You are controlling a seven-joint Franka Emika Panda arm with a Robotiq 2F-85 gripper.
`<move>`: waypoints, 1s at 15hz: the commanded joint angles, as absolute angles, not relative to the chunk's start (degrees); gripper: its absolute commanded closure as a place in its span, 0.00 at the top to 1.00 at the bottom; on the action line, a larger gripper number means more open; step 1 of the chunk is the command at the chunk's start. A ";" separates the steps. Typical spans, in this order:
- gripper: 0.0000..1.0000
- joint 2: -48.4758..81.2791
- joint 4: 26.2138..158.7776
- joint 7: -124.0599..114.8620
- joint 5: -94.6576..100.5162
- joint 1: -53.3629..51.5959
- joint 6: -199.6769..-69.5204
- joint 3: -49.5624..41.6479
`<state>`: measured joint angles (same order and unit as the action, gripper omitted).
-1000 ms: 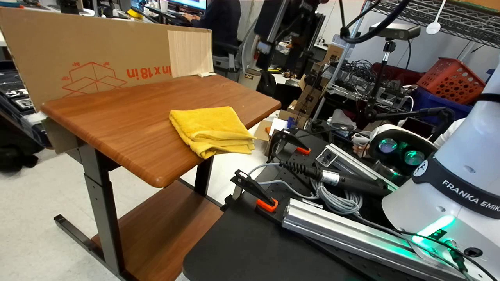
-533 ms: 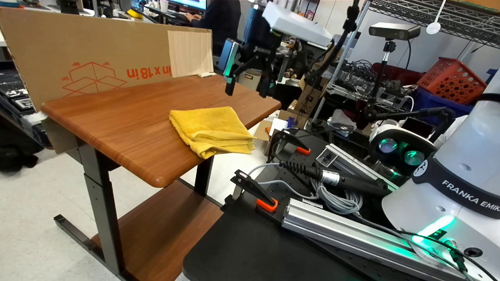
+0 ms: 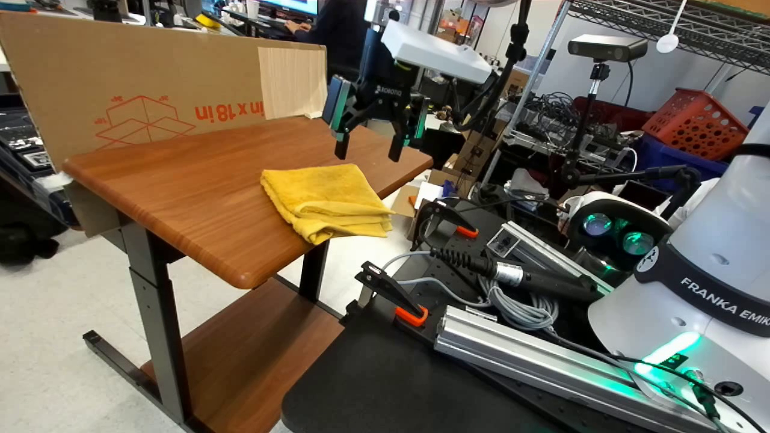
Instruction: Use the towel to wipe the table
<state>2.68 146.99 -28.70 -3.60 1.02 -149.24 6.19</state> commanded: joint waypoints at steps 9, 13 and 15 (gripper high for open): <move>1.00 19.61 135.56 -34.44 -5.37 -3.35 -149.23 0.25; 1.00 22.98 133.03 -33.56 -9.16 -2.19 -148.75 -1.15; 1.00 23.70 132.19 -33.45 -11.23 -1.80 -148.91 -1.60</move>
